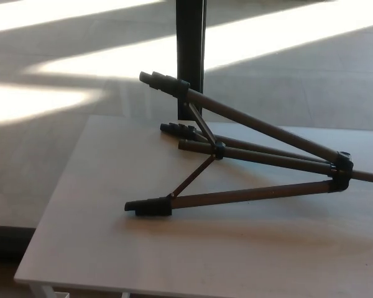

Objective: Use both hands of the robot to pick up the tripod lying in the middle of the desk and make it stand upright on the desk

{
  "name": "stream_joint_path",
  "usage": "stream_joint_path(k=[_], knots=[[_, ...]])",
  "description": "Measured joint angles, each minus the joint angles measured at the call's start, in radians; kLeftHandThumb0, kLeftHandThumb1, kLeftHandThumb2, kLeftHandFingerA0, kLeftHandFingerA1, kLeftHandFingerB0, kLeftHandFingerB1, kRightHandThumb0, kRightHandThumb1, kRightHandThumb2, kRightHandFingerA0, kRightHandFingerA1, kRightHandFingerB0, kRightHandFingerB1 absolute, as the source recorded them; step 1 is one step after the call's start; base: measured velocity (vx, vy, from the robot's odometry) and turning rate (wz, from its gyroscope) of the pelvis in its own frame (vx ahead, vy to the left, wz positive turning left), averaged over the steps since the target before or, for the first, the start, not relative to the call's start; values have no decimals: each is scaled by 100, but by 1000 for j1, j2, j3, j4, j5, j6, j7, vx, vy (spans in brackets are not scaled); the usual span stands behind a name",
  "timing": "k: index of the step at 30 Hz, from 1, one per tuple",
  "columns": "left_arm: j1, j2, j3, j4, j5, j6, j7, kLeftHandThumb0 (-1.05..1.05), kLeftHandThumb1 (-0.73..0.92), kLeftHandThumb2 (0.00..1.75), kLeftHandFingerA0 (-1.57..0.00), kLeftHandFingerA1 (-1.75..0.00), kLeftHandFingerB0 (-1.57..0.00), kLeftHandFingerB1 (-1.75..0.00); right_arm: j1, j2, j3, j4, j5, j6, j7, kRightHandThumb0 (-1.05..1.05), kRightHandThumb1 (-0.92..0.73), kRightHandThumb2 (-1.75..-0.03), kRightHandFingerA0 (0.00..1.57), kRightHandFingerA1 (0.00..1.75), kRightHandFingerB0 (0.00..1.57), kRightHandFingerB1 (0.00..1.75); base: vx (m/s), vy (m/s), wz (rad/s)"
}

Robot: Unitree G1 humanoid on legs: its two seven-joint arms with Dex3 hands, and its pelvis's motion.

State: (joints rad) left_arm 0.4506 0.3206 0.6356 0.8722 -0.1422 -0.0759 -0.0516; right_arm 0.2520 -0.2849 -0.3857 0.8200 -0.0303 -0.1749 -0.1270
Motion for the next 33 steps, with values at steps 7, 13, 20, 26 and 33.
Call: stream_joint_path(k=[7, 13, 20, 26, 33], knots=[[-15, -5, 65, -77, -42, 12, 12, -69, 30, 78, -85, -76, -76, -69, 13, 8, -123, -52, 90, 0, 54, -54, -54, -57, 108, 70, 77, 53, 0, 0, 0], [-27, -11, 94, -196, -69, 24, 12, -83, 32, 83, -86, -73, -79, -69, 42, 43, -180, -254, 137, 7, 58, -57, -57, -58, 114, 85, 82, 60, 0, 0, 0], [-51, -25, 113, -401, -95, 34, 19, -77, 56, 57, -89, -63, -79, -69, 40, 97, -190, -519, 181, 26, 57, -62, -65, -60, 108, 85, 75, 60, 0, 0, 0], [-91, -31, 120, -594, -114, 45, 29, -86, 45, 91, -94, -59, -84, -56, 20, 127, -170, -719, 211, 45, 56, -66, -66, -60, 104, 88, 76, 58, 0, 0, 0], [-201, -32, 113, -808, -133, 67, 47, -82, 55, 58, -106, -57, -93, -47, -12, 178, -97, -947, 238, 62, 55, -56, -70, -61, 98, 98, 68, 68, 0, 0, 0]])
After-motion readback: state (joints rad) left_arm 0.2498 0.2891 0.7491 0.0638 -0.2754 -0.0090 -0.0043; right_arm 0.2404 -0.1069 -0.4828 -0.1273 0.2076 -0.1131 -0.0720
